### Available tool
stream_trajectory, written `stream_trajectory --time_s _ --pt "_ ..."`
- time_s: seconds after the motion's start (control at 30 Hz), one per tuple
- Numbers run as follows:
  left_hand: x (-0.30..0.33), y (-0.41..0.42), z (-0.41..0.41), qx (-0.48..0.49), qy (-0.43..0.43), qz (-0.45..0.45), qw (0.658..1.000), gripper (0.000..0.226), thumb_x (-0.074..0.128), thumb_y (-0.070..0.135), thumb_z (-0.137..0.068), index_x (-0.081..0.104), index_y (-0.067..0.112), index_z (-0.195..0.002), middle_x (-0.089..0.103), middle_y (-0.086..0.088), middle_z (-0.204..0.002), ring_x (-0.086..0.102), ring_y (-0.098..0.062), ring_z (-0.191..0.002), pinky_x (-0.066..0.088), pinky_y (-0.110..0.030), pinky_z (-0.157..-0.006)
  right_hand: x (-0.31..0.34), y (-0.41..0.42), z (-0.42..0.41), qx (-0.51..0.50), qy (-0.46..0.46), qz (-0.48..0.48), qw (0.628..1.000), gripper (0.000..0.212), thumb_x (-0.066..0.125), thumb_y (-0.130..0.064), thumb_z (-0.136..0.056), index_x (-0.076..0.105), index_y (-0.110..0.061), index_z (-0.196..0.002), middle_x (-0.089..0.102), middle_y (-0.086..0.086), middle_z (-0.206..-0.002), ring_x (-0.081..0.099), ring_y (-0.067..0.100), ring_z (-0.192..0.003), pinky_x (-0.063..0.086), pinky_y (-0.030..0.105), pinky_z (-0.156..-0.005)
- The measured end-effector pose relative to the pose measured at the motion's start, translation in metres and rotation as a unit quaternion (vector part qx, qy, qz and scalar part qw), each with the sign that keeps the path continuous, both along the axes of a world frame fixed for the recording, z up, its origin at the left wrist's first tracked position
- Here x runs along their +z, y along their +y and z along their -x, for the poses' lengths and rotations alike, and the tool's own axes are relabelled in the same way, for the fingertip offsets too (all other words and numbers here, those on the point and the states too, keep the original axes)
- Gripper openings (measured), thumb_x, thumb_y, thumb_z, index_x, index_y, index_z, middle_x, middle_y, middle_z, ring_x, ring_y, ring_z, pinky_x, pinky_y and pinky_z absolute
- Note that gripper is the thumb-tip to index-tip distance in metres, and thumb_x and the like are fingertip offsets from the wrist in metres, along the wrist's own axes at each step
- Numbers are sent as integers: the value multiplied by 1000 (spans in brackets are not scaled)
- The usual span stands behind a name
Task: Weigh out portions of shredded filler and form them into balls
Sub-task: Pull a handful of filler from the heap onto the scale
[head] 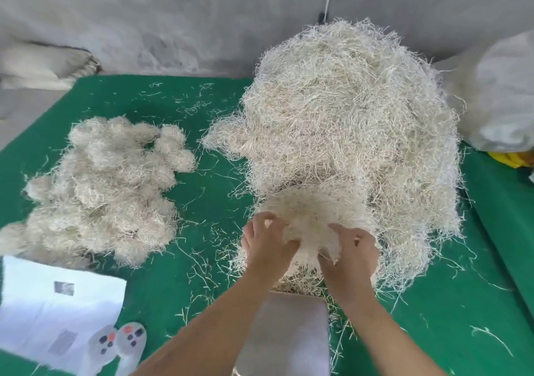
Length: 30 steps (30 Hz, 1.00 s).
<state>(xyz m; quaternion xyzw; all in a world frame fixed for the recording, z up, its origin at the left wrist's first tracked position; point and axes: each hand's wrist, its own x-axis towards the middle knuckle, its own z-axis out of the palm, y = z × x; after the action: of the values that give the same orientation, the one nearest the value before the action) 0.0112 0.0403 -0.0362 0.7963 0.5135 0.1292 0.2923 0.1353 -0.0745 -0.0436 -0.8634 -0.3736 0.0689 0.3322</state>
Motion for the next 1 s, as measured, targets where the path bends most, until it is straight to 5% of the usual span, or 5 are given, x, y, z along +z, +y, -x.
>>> stream_trajectory --time_s 0.2,0.37,0.47,0.67,1.0 --pt "39 -12 -1 0 -315 122 941 39 62 30 -75 56 45 -111 73 19 -98 72 -2 -79 56 -22 -62 20 4 12 160 81 -16 984 132 91 -49 -69 -6 -53 -160 14 -15 -167 13 4 -153 22 28 -119" --pt "64 -8 0 -109 -409 206 882 38 63 30 -94 55 34 -131 68 8 -122 68 -13 -115 59 -37 -92 32 17 7 67 132 -145 978 87 93 -9 -68 51 -31 -141 56 -3 -141 54 13 -132 45 31 -109" --pt "51 1 15 5 -367 103 925 50 57 41 -95 49 36 -144 49 19 -148 46 -6 -138 39 -46 -117 48 25 -8 51 208 -194 957 50 84 -1 -79 66 -39 -105 75 -13 -91 74 4 -81 61 41 -67" --pt "28 -19 8 61 -345 355 867 91 71 61 -86 19 45 -160 30 -2 -167 36 -18 -141 25 -52 -116 58 22 -14 111 303 -96 942 47 75 -27 -95 54 -15 -136 73 -23 -112 67 -8 -107 46 8 -94" --pt "13 -12 -24 -112 -95 41 988 116 84 50 -78 0 41 -158 17 6 -156 41 -26 -138 37 -47 -116 93 50 -40 60 314 -153 935 13 72 -11 -86 69 -18 -97 73 -6 -82 69 7 -72 55 26 -66"
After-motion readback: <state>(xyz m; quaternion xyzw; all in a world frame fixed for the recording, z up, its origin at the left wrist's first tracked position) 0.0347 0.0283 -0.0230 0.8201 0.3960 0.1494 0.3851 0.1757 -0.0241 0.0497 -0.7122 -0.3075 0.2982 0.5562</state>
